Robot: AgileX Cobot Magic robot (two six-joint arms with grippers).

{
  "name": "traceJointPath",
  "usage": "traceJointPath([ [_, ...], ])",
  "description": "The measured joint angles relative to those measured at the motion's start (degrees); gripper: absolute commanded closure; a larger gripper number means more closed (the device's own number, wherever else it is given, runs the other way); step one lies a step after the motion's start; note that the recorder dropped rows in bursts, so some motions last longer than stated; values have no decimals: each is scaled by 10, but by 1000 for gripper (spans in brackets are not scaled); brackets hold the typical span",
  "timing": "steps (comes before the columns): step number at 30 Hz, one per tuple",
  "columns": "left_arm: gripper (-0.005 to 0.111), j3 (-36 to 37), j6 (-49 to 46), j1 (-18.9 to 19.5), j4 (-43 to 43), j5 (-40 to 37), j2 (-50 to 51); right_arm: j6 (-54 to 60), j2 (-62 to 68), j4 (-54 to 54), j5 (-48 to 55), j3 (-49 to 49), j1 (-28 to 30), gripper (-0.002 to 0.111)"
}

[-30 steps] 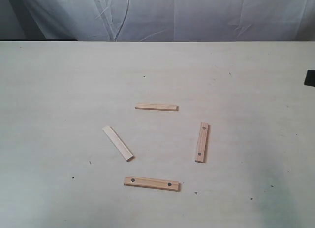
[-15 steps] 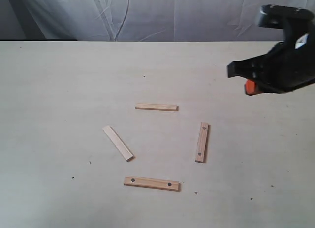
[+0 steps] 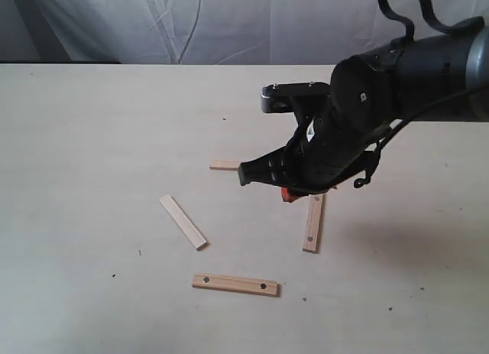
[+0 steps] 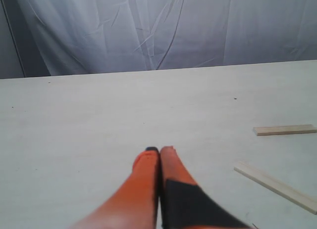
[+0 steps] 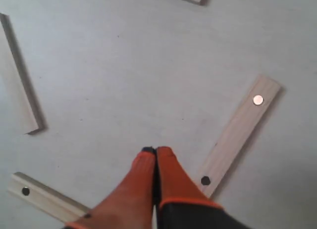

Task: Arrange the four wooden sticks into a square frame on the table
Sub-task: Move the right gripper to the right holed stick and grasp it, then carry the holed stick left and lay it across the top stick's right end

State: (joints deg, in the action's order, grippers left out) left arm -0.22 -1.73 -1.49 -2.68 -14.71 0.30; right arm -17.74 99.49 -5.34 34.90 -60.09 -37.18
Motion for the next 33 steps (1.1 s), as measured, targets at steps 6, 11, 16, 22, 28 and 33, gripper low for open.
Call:
traceJointPath([
  [6,107,0,0,0,0,0,0,-144,59,36,1,-5,-1,94],
  [11,107,0,0,0,0,0,0,-244,86,119,97,-105,-1,73],
  [16,107,0,0,0,0,0,0,-336,111,177,126,-126,-2,73],
  [22,107,0,0,0,0,0,0,-360,158,183,152,-126,-2,73],
  [28,107,0,0,0,4,0,0,-362,172,179,149,-124,-2,73],
  [33,107,0,0,0,11,0,0,-362,188,162,147,-124,-2,73],
])
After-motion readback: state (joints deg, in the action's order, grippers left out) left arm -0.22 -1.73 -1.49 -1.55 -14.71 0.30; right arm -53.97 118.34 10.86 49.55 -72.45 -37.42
